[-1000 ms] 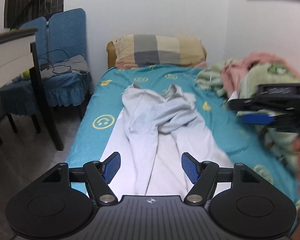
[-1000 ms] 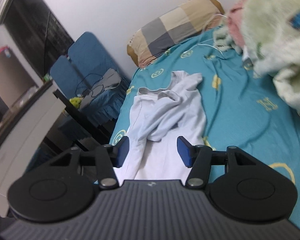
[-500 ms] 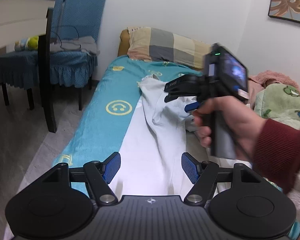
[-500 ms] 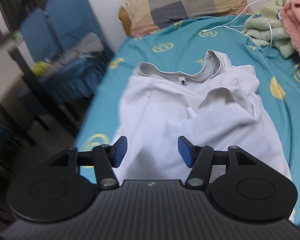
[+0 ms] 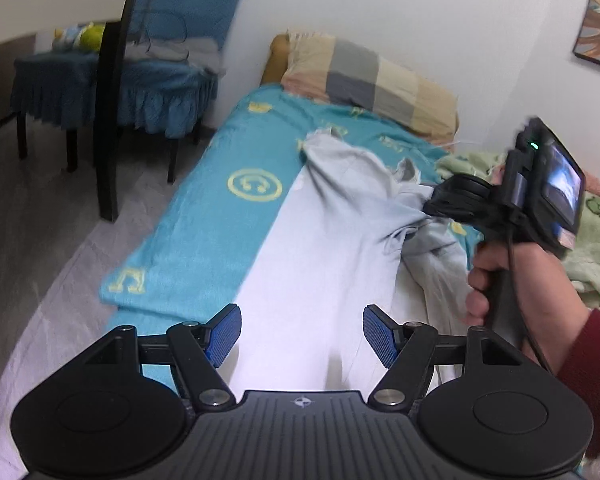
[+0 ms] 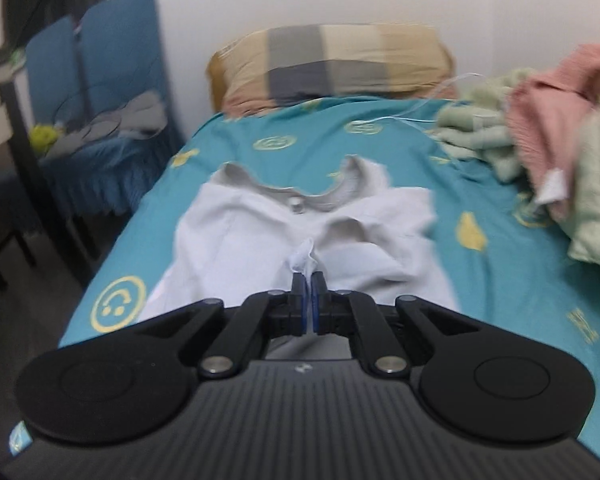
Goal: Fold clothes
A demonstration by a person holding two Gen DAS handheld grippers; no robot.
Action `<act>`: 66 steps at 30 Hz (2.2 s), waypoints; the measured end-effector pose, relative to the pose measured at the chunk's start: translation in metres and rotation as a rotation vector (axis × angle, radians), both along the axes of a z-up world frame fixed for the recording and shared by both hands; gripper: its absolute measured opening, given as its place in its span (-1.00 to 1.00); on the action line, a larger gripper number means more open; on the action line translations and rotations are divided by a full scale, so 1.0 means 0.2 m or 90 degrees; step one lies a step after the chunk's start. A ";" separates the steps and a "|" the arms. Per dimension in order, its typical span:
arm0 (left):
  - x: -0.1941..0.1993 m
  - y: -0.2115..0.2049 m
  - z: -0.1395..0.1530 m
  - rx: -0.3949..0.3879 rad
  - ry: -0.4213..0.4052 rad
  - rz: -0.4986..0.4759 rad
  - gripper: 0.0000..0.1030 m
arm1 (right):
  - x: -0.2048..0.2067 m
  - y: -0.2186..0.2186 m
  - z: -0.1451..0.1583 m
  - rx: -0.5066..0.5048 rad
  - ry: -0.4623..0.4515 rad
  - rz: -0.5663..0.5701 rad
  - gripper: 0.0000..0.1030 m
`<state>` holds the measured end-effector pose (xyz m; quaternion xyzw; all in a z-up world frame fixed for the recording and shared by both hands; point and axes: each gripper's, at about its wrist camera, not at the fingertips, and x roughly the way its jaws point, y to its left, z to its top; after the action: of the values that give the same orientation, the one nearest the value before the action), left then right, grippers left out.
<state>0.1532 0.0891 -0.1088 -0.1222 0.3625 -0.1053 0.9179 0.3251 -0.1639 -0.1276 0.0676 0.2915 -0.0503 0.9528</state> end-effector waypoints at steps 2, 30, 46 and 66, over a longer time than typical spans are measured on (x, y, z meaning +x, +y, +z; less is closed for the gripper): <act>0.00 -0.04 -0.03 0.027 0.007 -0.011 0.35 | 0.00 -0.07 -0.07 0.023 0.045 -0.006 -0.89; -0.25 -0.20 -0.12 0.295 0.285 -0.069 0.34 | -1.18 -0.49 0.37 0.263 0.047 0.072 0.31; -0.32 -0.13 -0.02 0.362 0.420 -0.125 -0.96 | -1.11 -0.63 0.30 0.359 0.076 0.059 0.31; -0.47 -0.61 0.16 0.197 0.360 -0.239 -0.94 | -1.13 -0.69 0.26 0.383 0.112 0.067 0.31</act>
<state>0.0598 -0.0338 -0.0772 0.0623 0.6296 -0.1778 0.7538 0.0992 -0.3014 -0.0749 0.3267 0.3775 0.0820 0.8626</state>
